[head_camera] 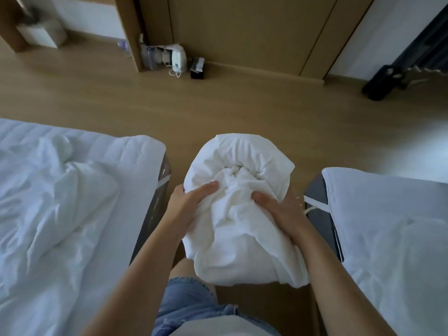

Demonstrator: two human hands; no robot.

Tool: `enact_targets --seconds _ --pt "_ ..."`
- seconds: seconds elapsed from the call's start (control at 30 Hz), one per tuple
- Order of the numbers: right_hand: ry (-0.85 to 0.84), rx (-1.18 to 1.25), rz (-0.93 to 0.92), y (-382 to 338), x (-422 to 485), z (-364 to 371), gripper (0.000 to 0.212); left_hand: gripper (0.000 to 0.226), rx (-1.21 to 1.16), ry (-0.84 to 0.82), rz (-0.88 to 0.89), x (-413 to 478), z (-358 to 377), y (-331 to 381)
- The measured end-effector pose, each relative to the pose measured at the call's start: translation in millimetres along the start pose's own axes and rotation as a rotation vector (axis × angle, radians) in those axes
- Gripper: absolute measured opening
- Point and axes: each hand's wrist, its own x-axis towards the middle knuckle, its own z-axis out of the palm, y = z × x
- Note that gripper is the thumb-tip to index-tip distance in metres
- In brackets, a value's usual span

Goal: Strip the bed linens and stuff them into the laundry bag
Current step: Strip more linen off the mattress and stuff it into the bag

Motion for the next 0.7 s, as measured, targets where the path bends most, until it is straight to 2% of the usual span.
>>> enact_targets --seconds 0.17,0.33,0.43,0.6,0.7 --pt "0.112 0.039 -0.025 -24 108 -29 0.101 0.097 0.081 -0.070 0.009 100 50 80" --pt "0.240 0.145 0.062 -48 194 -74 0.094 0.089 0.195 -0.170 -0.004 185 120 164" --pt "0.325 0.193 0.159 -48 234 -113 0.096 0.077 0.250 -0.213 0.009 220 179 198" --pt "0.468 0.257 0.184 -30 301 -204 0.106 0.057 0.337 -0.309 0.023 280 304 228" --pt "0.538 0.306 0.177 -12 338 -271 0.107 0.061 0.392 -0.351 0.029 309 391 241"
